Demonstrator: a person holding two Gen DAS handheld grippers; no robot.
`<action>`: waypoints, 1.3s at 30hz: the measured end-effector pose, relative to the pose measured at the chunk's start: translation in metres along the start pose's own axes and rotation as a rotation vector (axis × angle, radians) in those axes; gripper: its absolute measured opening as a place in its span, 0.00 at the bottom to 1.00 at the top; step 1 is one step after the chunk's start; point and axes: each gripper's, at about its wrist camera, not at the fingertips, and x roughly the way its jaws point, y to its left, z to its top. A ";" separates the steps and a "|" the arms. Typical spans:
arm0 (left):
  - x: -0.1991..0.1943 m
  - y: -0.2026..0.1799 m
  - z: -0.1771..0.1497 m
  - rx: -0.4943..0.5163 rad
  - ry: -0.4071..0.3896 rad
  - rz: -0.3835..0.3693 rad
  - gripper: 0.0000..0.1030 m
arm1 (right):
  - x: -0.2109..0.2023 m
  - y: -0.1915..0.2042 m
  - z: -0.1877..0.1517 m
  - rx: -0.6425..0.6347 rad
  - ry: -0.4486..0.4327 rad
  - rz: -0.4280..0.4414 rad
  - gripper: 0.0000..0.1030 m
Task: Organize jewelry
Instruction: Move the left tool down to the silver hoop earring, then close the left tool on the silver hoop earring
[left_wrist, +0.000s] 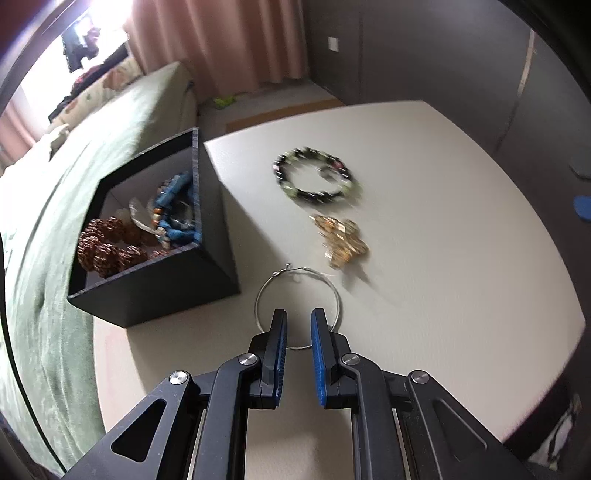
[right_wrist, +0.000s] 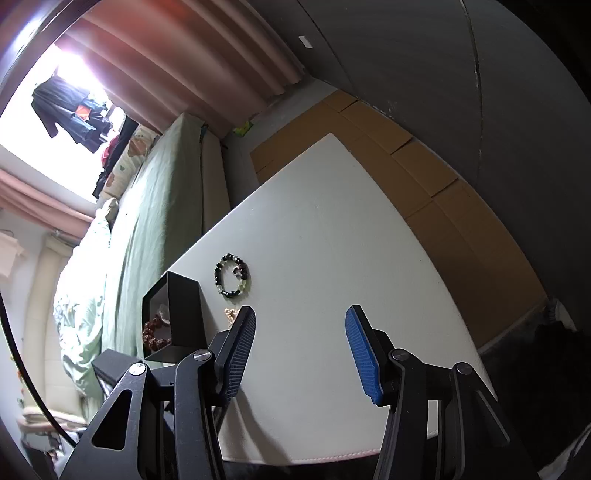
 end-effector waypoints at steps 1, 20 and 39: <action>-0.001 -0.003 -0.001 0.010 0.006 -0.022 0.14 | 0.000 0.000 0.000 0.001 0.001 -0.001 0.50; -0.007 0.007 0.008 -0.101 0.010 -0.302 0.13 | 0.008 0.003 -0.003 -0.013 0.023 -0.019 0.50; -0.007 0.012 -0.001 -0.034 -0.009 -0.168 0.42 | 0.006 0.001 -0.003 -0.006 0.020 -0.021 0.50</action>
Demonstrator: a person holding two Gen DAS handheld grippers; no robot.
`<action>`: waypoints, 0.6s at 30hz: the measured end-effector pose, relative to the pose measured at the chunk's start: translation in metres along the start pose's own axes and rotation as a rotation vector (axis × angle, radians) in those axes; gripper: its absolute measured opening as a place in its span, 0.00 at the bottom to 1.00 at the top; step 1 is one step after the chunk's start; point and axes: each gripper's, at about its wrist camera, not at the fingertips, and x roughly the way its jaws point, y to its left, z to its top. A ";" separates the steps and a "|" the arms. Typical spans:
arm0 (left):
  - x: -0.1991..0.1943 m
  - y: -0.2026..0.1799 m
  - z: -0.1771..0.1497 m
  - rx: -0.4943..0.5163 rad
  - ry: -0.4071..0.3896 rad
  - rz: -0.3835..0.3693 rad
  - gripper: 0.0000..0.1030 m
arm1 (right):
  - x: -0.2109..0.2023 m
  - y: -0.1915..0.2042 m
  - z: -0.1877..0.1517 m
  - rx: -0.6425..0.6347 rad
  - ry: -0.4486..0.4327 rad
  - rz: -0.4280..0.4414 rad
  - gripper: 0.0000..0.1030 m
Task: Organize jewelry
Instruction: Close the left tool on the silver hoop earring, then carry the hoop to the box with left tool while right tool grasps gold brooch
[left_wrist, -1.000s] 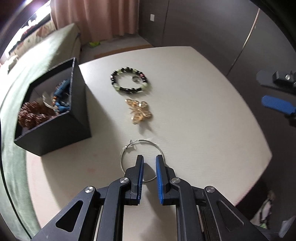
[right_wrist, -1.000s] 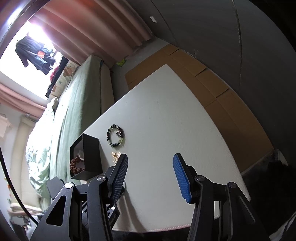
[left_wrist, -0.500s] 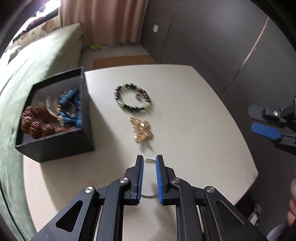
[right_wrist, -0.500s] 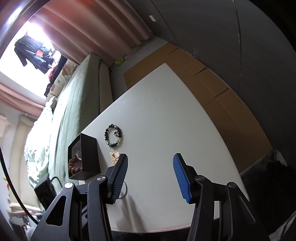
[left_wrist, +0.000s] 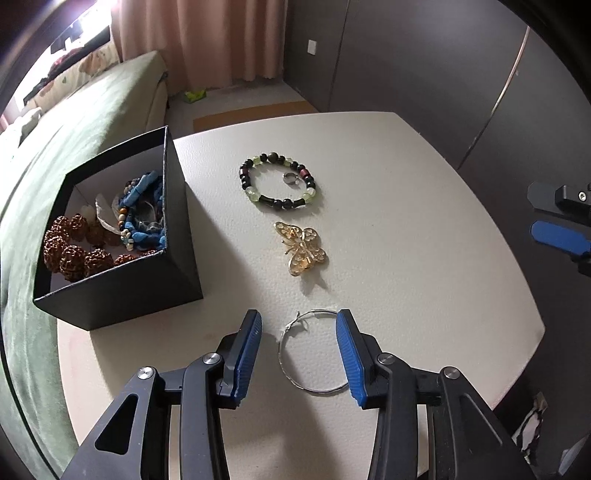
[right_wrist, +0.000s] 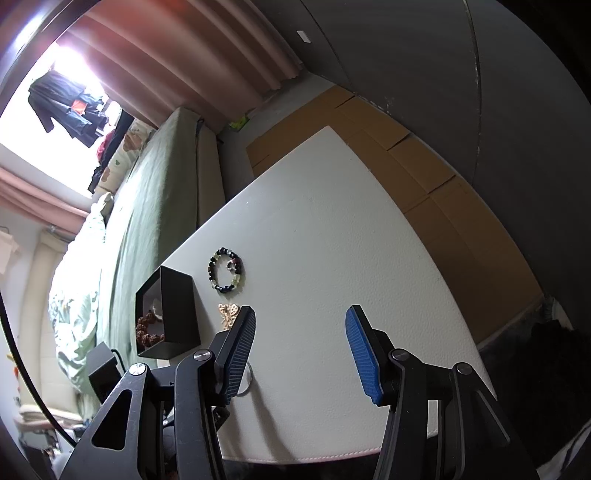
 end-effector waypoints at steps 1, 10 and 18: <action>0.002 0.001 -0.001 -0.001 0.003 0.010 0.42 | 0.000 0.000 0.000 0.000 0.000 0.000 0.50; 0.010 -0.009 0.004 0.068 -0.018 0.021 0.02 | 0.008 0.002 -0.002 0.001 0.017 -0.007 0.50; -0.010 0.021 0.009 -0.044 -0.038 -0.041 0.01 | 0.028 0.017 -0.005 -0.027 0.064 0.005 0.50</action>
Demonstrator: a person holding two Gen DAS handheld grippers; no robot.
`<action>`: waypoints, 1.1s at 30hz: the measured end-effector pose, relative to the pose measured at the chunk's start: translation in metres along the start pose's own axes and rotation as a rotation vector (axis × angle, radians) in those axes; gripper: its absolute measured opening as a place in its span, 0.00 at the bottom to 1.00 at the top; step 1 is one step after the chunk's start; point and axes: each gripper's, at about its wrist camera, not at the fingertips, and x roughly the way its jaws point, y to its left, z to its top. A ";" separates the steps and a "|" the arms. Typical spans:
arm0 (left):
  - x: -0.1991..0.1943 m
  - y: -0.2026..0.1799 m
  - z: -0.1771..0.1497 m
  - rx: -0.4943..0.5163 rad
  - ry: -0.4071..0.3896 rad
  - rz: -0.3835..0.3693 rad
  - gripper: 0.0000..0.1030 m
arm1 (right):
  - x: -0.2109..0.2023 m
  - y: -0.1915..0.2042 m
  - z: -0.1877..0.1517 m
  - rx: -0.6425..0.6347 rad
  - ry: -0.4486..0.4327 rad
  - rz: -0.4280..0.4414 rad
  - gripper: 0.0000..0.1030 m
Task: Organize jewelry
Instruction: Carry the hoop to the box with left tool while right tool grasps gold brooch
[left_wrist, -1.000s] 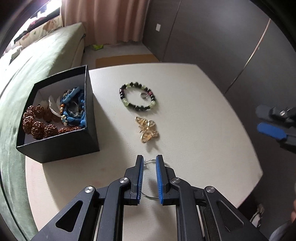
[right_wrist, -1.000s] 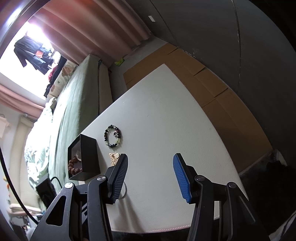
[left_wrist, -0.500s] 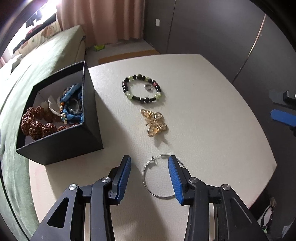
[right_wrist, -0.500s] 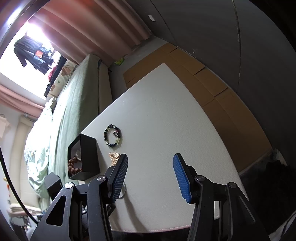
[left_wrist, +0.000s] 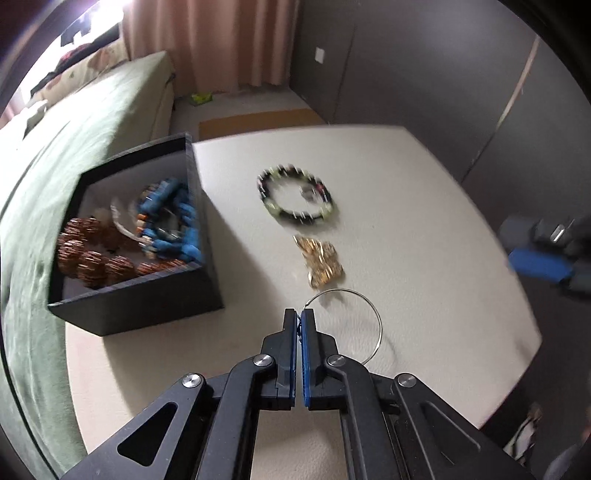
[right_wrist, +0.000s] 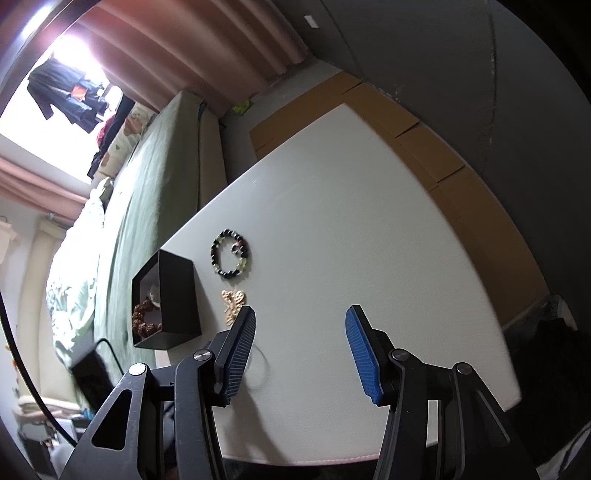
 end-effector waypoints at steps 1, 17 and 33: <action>-0.006 0.005 0.002 -0.019 -0.015 -0.007 0.01 | 0.003 0.003 0.000 -0.004 0.006 0.001 0.50; -0.059 0.063 0.031 -0.201 -0.170 -0.042 0.01 | 0.052 0.048 -0.004 -0.118 0.074 -0.027 0.50; -0.063 0.120 0.047 -0.344 -0.205 -0.030 0.01 | 0.110 0.103 -0.011 -0.333 0.121 -0.184 0.50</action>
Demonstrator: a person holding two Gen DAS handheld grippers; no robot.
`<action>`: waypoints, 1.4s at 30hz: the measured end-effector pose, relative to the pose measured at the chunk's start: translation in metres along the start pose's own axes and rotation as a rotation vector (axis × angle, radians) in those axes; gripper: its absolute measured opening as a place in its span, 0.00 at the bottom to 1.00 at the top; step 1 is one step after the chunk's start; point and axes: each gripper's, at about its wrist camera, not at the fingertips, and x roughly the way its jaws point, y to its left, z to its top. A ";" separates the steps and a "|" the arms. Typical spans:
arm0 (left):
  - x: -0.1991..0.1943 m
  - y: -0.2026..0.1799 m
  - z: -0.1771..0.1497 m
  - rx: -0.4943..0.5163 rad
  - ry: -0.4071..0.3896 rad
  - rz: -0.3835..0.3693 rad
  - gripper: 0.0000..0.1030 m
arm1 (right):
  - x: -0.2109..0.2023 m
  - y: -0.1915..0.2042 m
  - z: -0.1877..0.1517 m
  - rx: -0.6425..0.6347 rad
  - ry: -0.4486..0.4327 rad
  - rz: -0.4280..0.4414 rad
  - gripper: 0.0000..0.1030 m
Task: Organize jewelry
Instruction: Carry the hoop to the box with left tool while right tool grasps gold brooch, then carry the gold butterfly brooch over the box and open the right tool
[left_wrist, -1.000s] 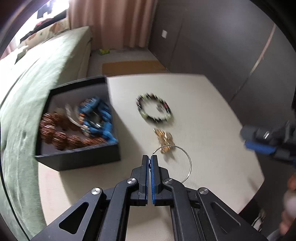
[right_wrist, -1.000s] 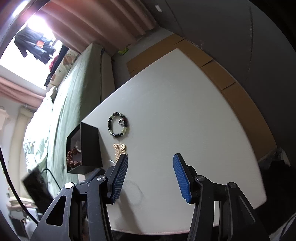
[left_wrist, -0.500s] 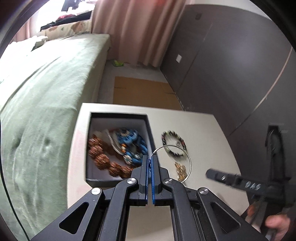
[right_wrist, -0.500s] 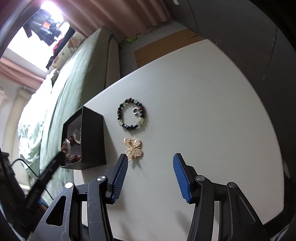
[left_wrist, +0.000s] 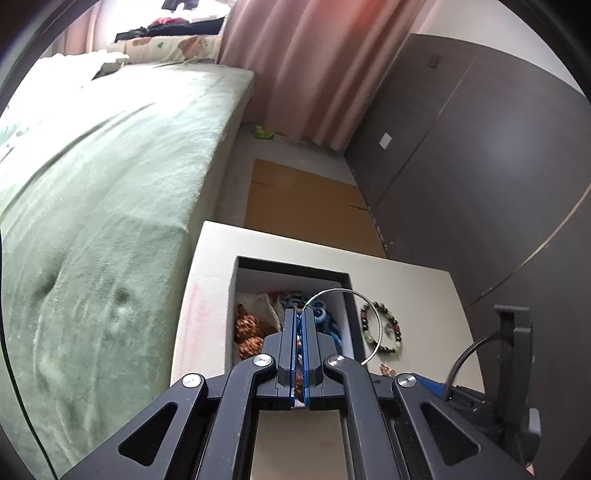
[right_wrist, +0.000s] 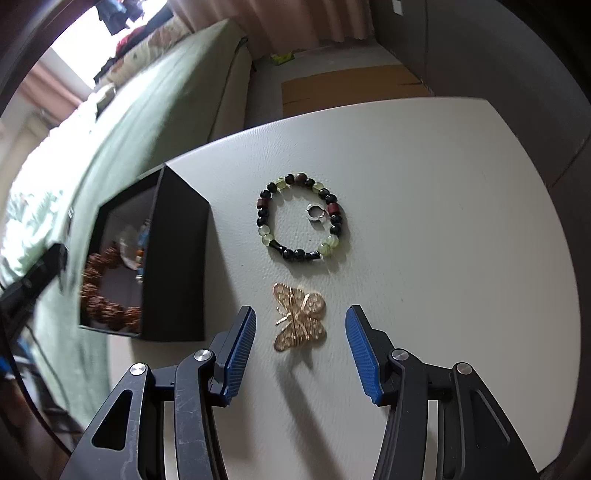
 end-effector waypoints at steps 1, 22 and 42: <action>0.002 0.001 0.001 -0.004 0.002 0.000 0.01 | 0.000 0.004 0.001 -0.018 -0.006 -0.019 0.50; 0.007 0.023 0.010 -0.171 0.065 -0.080 0.46 | -0.031 0.007 0.007 -0.048 -0.081 -0.009 0.14; -0.021 0.059 0.022 -0.289 -0.057 -0.061 0.66 | -0.037 0.047 0.034 0.074 -0.209 0.458 0.39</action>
